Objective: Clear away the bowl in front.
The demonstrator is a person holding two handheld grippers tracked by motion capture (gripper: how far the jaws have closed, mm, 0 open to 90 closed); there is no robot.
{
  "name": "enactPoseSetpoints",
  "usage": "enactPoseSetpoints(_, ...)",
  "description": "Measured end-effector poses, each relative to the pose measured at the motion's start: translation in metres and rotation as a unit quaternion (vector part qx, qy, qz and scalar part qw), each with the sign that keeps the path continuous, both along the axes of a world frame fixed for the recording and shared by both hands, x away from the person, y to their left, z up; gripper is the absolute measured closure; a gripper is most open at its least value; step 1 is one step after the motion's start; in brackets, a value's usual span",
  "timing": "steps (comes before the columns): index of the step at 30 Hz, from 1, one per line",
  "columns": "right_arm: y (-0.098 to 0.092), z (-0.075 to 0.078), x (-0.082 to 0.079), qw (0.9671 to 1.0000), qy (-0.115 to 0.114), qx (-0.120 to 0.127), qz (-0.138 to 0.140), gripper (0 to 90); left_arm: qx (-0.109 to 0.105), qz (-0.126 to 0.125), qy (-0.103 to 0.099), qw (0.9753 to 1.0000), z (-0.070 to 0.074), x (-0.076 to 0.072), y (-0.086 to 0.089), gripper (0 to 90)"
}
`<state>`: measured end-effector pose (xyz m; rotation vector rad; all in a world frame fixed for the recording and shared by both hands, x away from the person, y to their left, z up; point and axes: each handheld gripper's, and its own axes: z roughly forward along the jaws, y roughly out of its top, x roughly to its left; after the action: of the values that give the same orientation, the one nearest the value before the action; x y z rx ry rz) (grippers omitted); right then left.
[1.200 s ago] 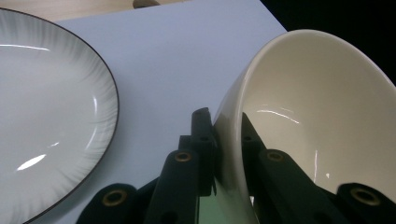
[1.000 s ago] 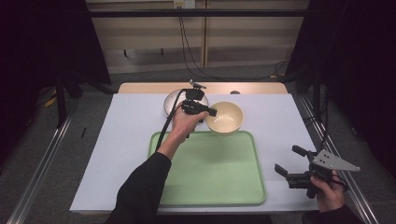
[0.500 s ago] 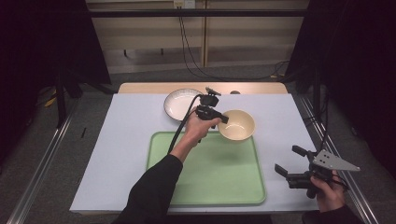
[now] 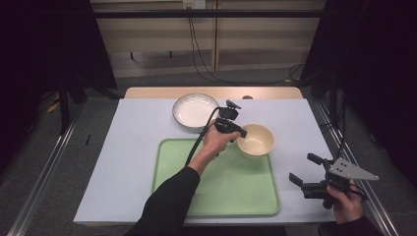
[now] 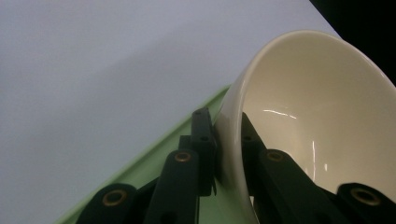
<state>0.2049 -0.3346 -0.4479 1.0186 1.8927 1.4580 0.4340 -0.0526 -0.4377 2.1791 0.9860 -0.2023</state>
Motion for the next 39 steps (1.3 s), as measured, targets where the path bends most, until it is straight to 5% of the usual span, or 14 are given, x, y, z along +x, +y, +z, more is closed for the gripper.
enactPoseSetpoints(8, -0.001, 0.0, 0.0, 1.0, 0.001, 0.001, -0.005, 0.9, 0.017, -0.004, -0.005, 0.9998, -0.008, 0.0, -0.003, 82.2)
enactPoseSetpoints(18, -0.001, 0.0, 0.0, 1.0, 0.001, 0.0, -0.006, 0.8, 0.012, 0.012, 0.0, 0.9999, -0.016, 0.0, -0.004, 81.8)
enactPoseSetpoints(25, -0.001, 0.0, 0.0, 1.0, 0.003, -0.001, -0.004, 0.6, 0.013, -0.003, -0.011, 0.9999, -0.015, 0.0, -0.003, 81.5)
enactPoseSetpoints(29, 0.0, -0.001, 0.0, 1.0, 0.003, -0.001, -0.004, 0.6, 0.012, -0.006, -0.021, 0.9997, -0.016, -0.001, -0.002, 80.6)
enactPoseSetpoints(33, -0.001, 0.0, 0.0, 1.0, 0.003, -0.002, -0.004, 0.6, 0.018, -0.015, -0.051, 0.9984, -0.016, -0.002, -0.002, 76.1)
enactPoseSetpoints(39, -0.001, 0.0, 0.0, 1.0, 0.001, -0.002, -0.003, 0.6, 0.0, -0.016, -0.087, 0.9961, -0.014, -0.005, 0.0, 55.4)
